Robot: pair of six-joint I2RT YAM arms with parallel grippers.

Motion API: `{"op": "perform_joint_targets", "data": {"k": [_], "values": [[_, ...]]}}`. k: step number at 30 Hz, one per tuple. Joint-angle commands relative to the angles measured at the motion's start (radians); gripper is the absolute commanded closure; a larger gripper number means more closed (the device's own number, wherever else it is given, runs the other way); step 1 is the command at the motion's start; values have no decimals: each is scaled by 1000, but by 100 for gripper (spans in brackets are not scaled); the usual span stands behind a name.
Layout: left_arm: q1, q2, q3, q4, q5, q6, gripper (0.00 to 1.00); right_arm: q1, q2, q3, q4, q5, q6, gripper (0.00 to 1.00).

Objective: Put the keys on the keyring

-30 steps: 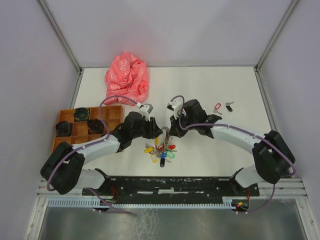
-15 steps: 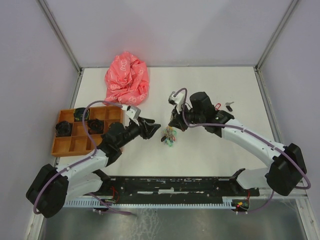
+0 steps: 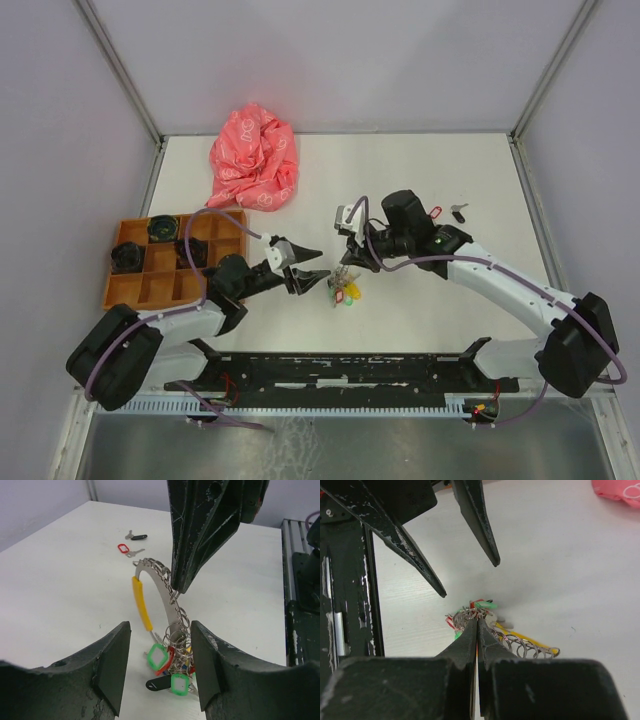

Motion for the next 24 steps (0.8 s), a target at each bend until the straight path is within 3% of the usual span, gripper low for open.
{"op": "perform_joint_targets", "data": {"k": [1,10,24], "values": [[2,58,43,115,127,135,42,4,33,74,-70,-93,-128,99],[0,126,97,82,244,213,57,9,48,103,-93,-135,-227,99],[-25,193,124,77,267,240,63,19,61,82,-39,-171,-225,99]]}}
